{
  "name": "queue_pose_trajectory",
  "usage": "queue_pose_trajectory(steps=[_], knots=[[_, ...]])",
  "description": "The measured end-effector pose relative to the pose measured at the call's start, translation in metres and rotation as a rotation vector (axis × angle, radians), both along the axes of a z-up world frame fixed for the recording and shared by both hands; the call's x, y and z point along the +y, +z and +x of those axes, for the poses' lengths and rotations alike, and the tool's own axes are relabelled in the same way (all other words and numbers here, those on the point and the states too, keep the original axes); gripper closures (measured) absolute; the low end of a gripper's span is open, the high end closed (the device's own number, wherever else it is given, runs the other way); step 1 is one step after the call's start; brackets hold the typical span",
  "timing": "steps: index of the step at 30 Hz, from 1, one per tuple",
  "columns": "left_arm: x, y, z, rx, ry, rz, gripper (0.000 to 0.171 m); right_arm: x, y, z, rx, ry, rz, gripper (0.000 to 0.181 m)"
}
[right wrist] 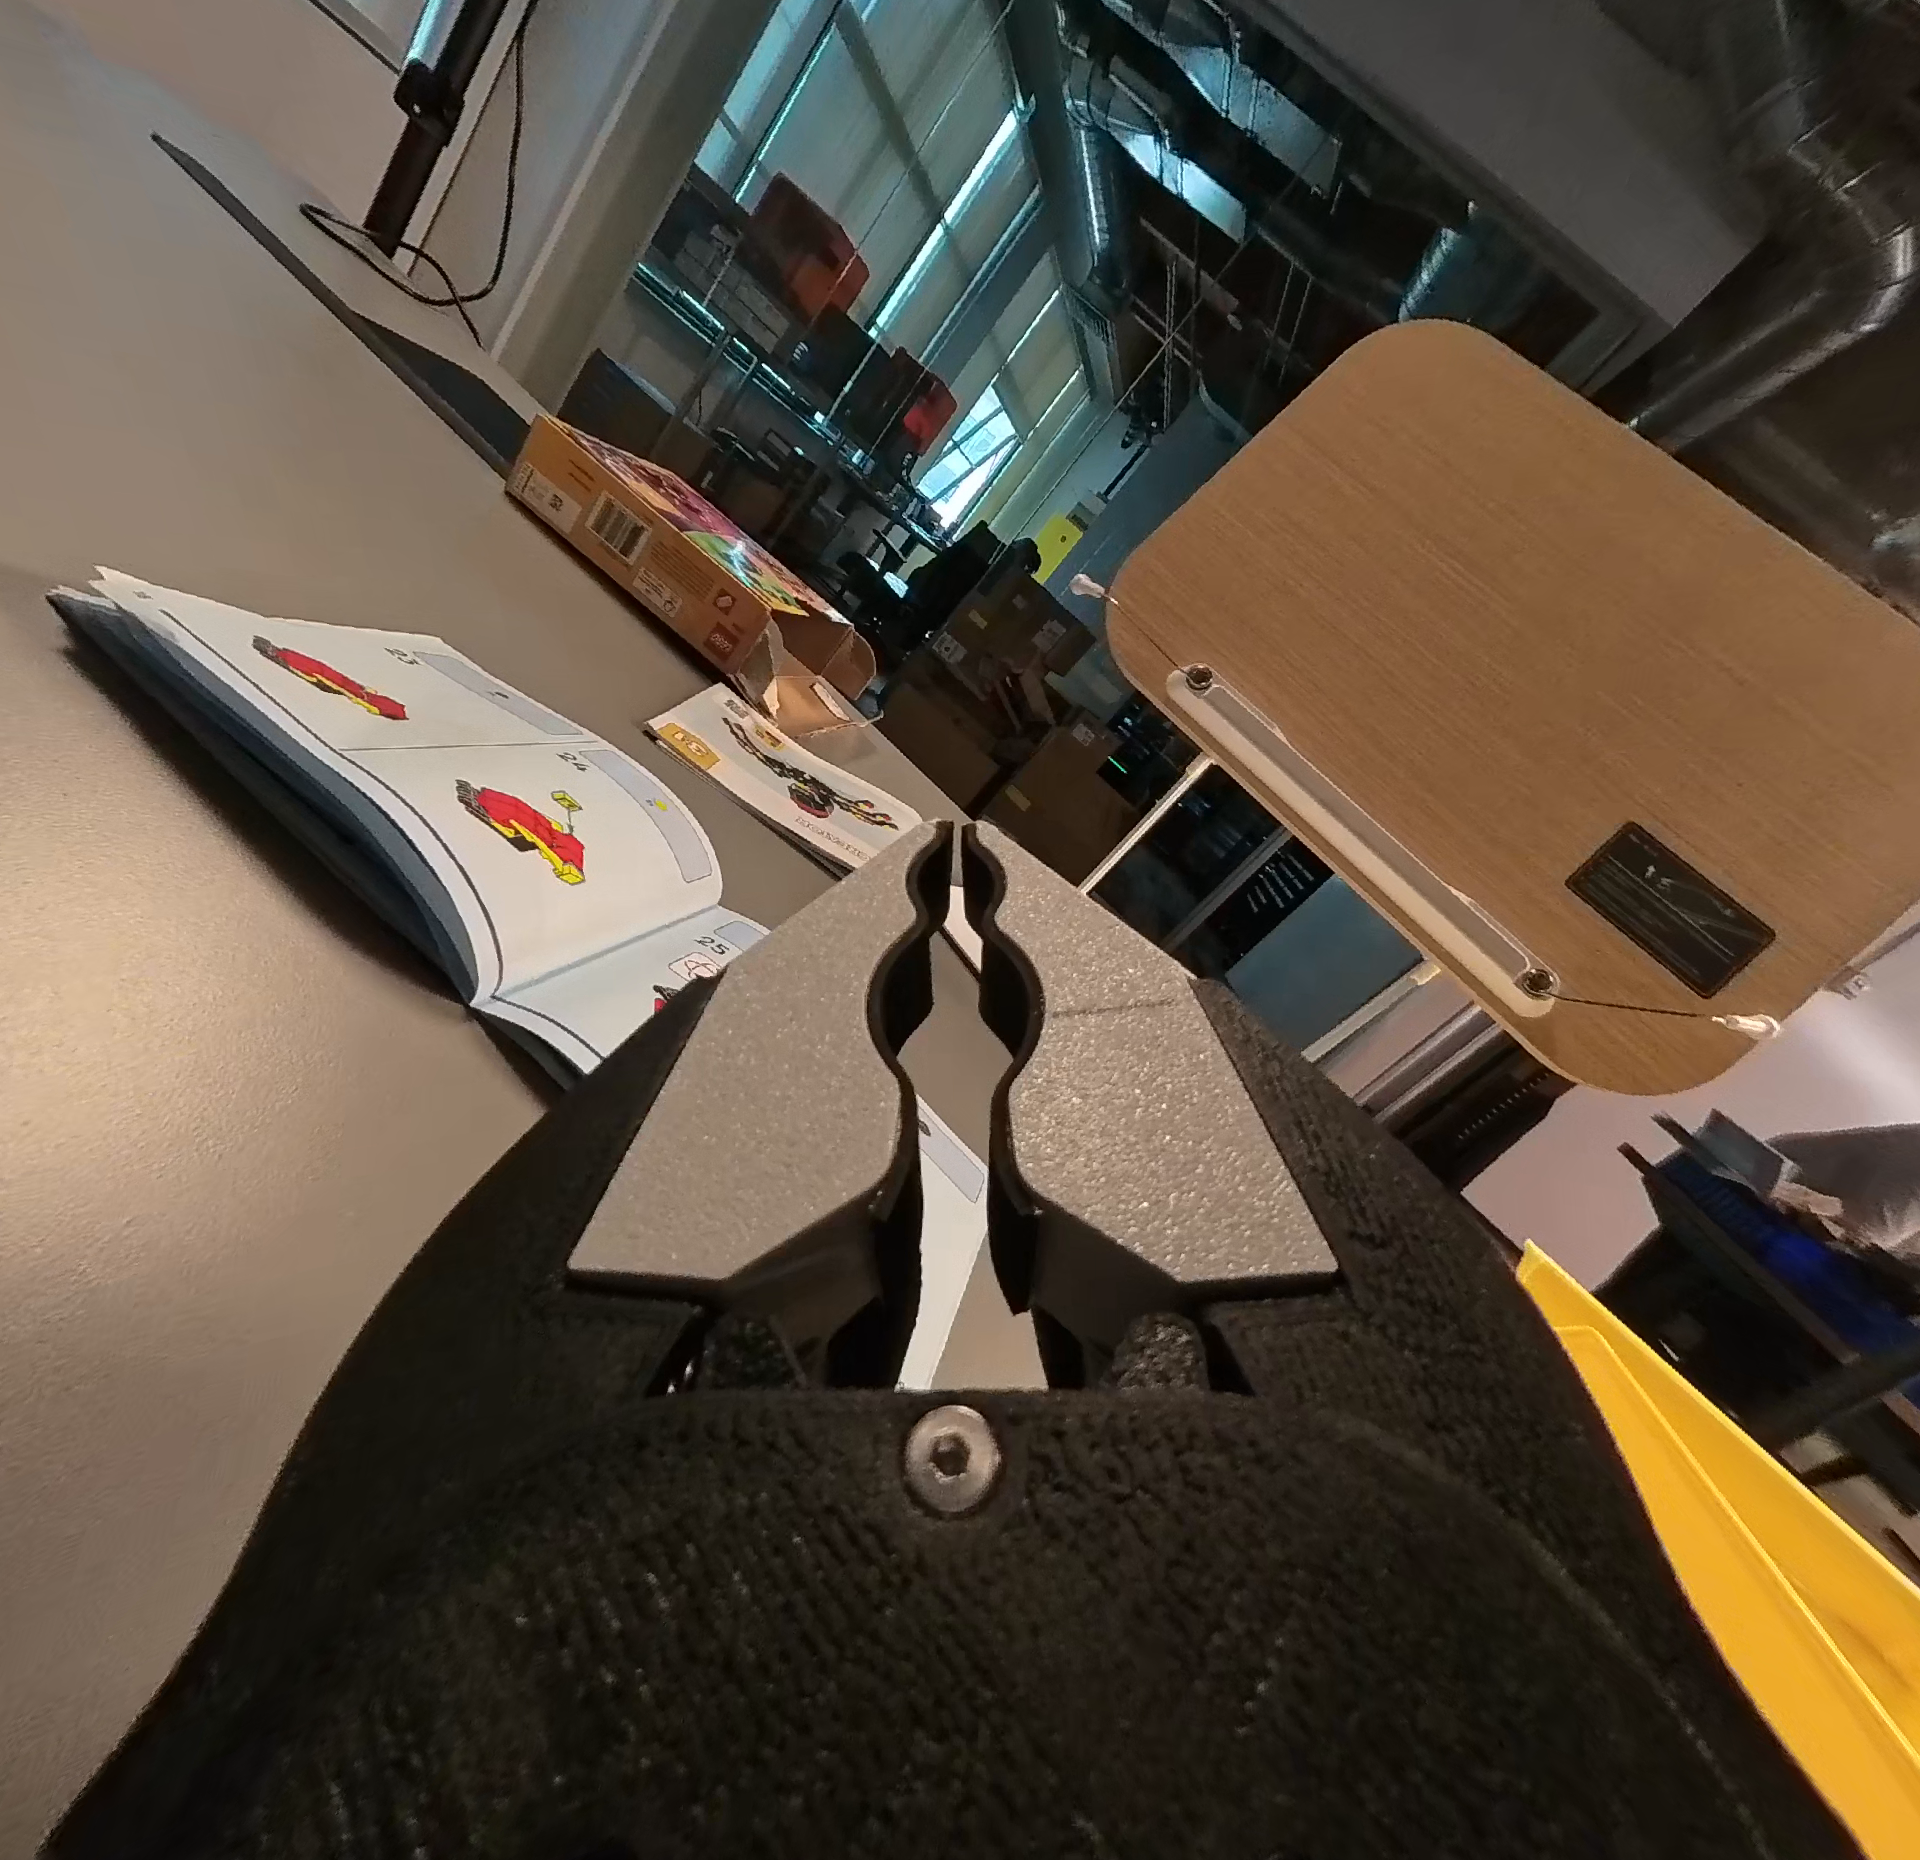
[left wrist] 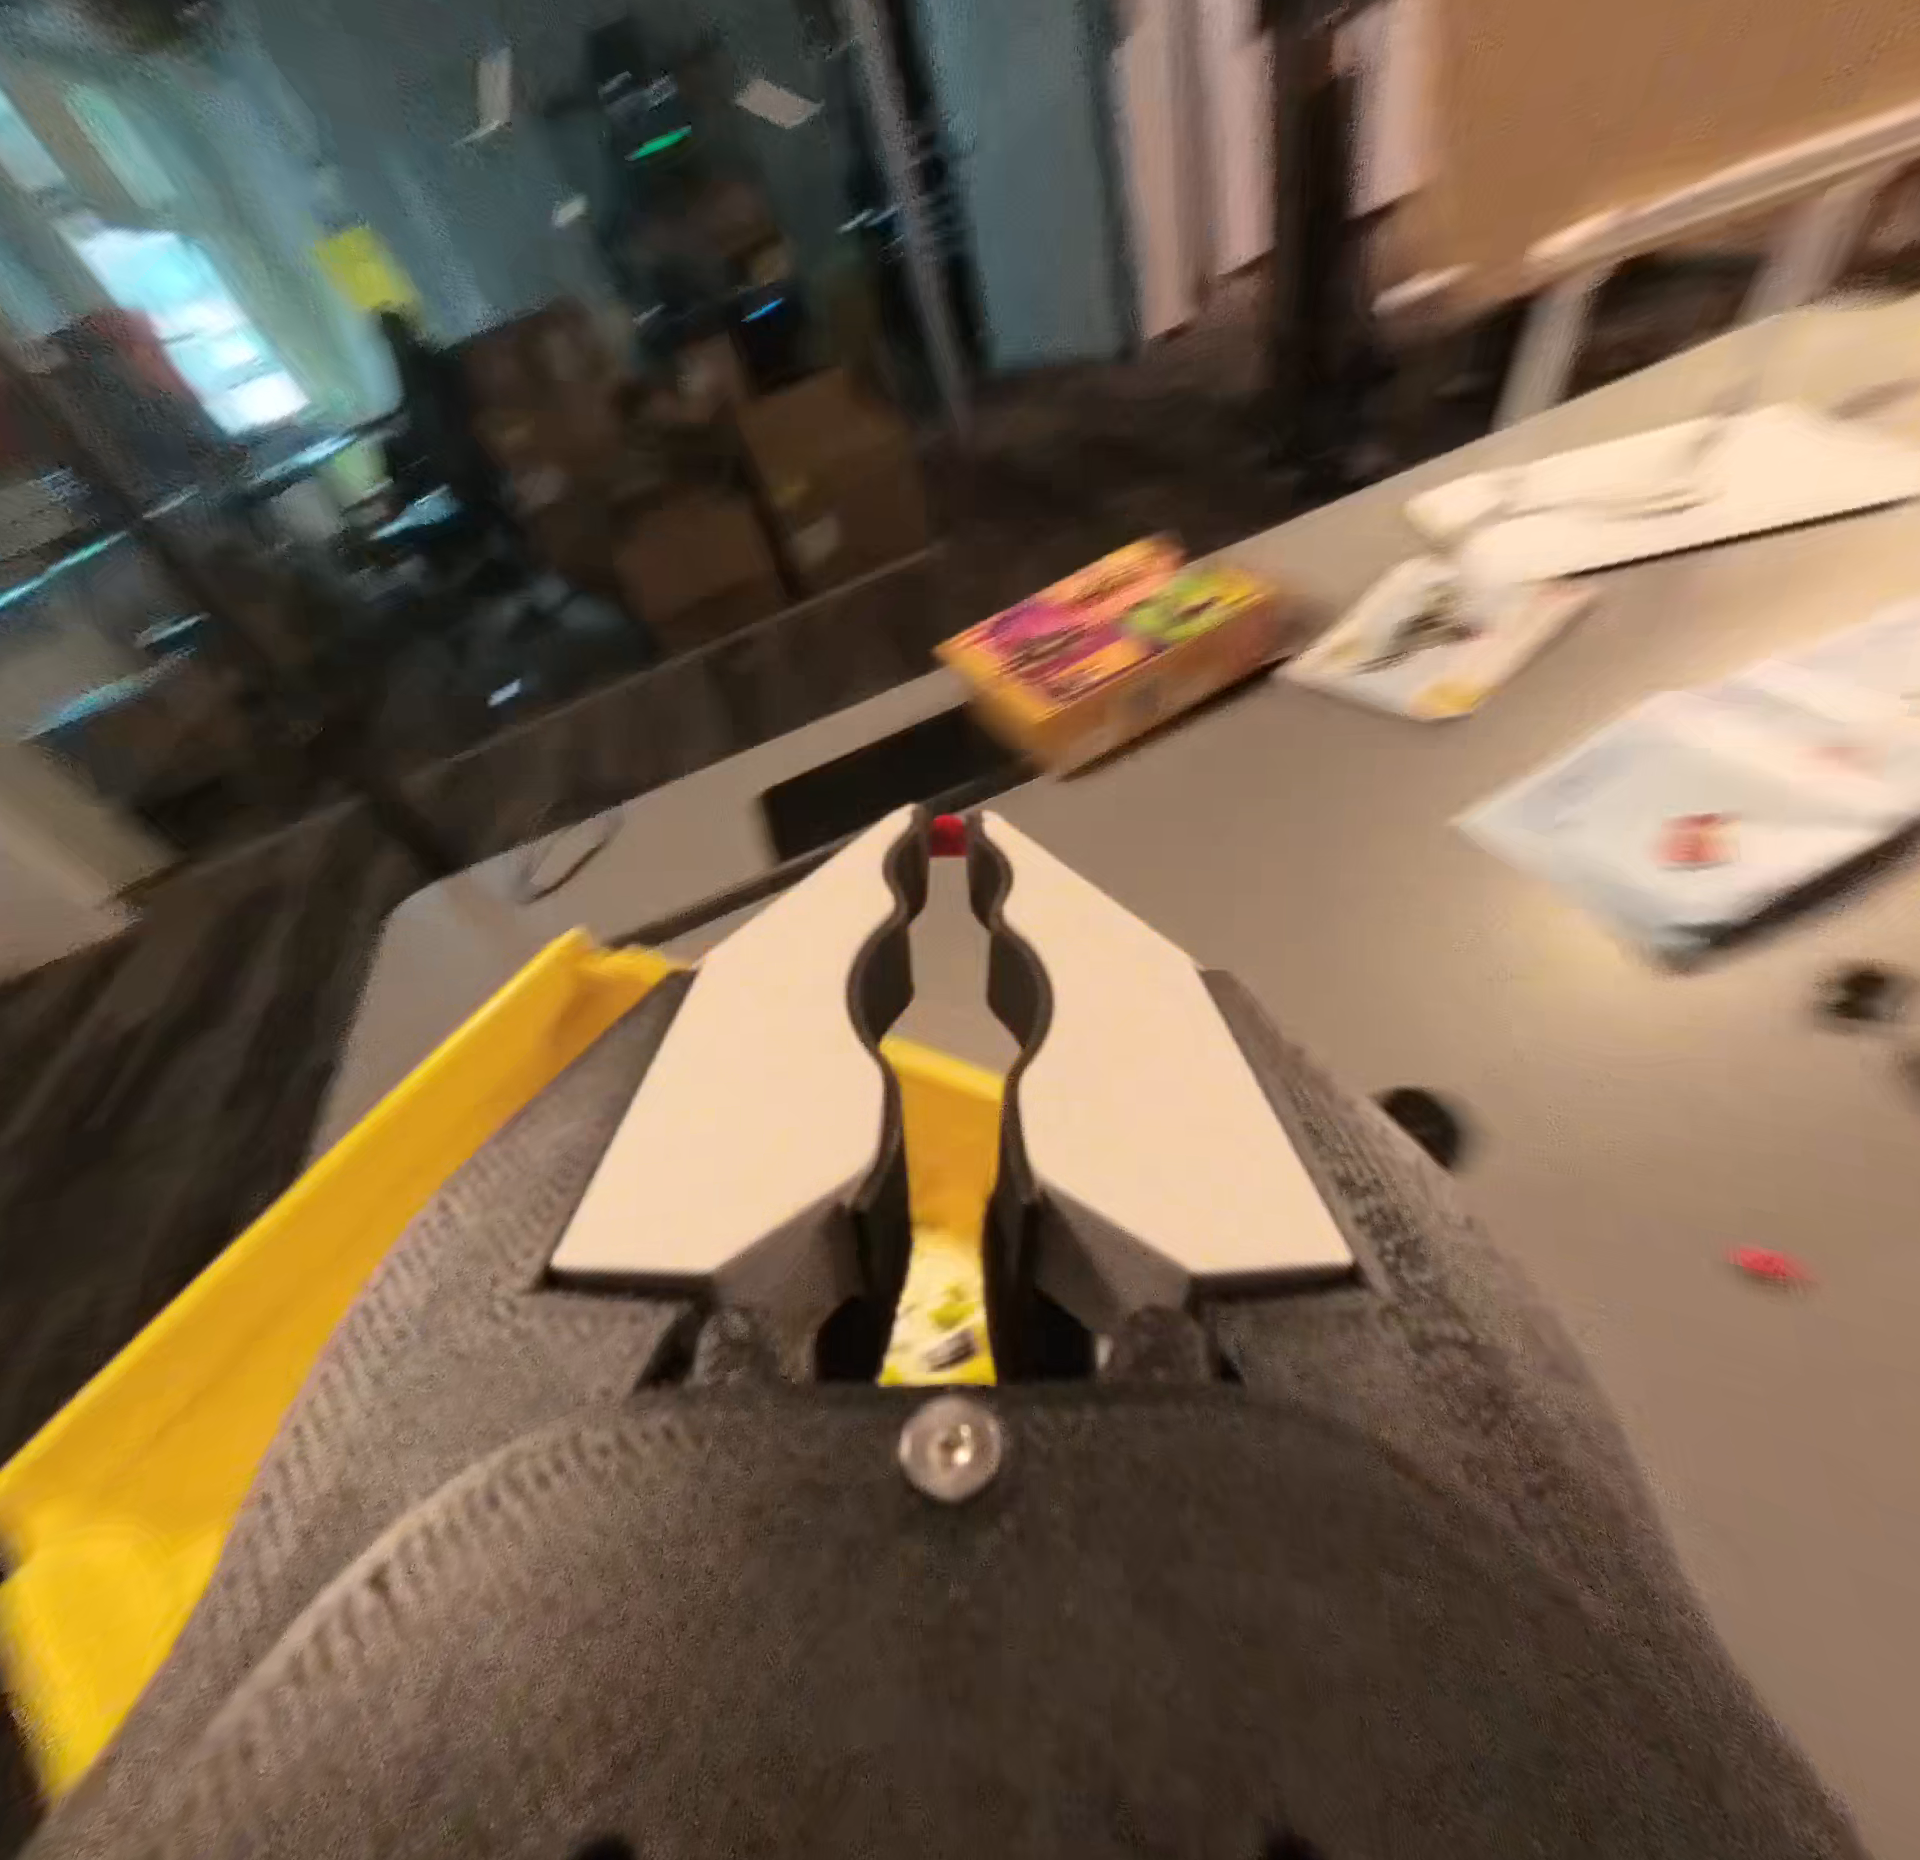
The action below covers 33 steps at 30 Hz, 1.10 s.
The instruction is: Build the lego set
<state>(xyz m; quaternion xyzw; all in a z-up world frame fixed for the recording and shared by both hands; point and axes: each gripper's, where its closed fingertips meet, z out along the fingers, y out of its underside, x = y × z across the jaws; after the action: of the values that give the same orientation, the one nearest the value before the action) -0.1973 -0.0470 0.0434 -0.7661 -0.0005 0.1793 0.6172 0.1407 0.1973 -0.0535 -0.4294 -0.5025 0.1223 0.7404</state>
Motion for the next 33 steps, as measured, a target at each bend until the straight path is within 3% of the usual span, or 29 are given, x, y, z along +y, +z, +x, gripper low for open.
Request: queue_pose_trajectory(steps=[1,3,5,7,11,18,22,26,30,33], knots=[[0.007,0.002,0.034,-0.022,-0.113,-0.007,0.166,0.000,0.000,0.000,-0.001,0.001,0.002,0.181],[0.022,-0.017,0.110,-0.116,-0.372,-0.094,0.165,-0.001,0.000,0.000,-0.002,0.004,0.002,0.181],[0.030,-0.055,0.186,-0.239,-0.635,-0.213,0.165,0.000,0.000,0.000,-0.001,0.004,0.001,0.181],[0.032,-0.104,0.229,-0.254,-0.745,-0.385,0.165,0.000,0.000,0.000,0.003,0.007,-0.003,0.181],[0.037,-0.165,0.259,-0.118,-0.785,-0.591,0.165,0.000,0.000,0.000,0.004,0.012,-0.007,0.181],[0.041,-0.201,0.269,-0.104,-0.795,-0.772,0.160,-0.002,-0.001,-0.002,-0.003,0.027,-0.012,0.181],[0.043,-0.197,0.271,-0.116,-0.827,-0.724,0.141,0.001,0.001,0.001,0.019,0.015,-0.018,0.176],[0.057,-0.151,0.255,-0.076,-0.789,-0.360,0.128,-0.011,0.006,0.004,-0.005,0.078,-0.004,0.167],[0.048,-0.107,0.232,-0.117,-0.756,0.065,0.130,-0.039,-0.007,0.008,-0.121,0.203,-0.018,0.152],[0.039,-0.100,0.237,-0.116,-0.809,0.170,0.136,-0.063,-0.018,0.021,-0.170,0.272,-0.007,0.151]])
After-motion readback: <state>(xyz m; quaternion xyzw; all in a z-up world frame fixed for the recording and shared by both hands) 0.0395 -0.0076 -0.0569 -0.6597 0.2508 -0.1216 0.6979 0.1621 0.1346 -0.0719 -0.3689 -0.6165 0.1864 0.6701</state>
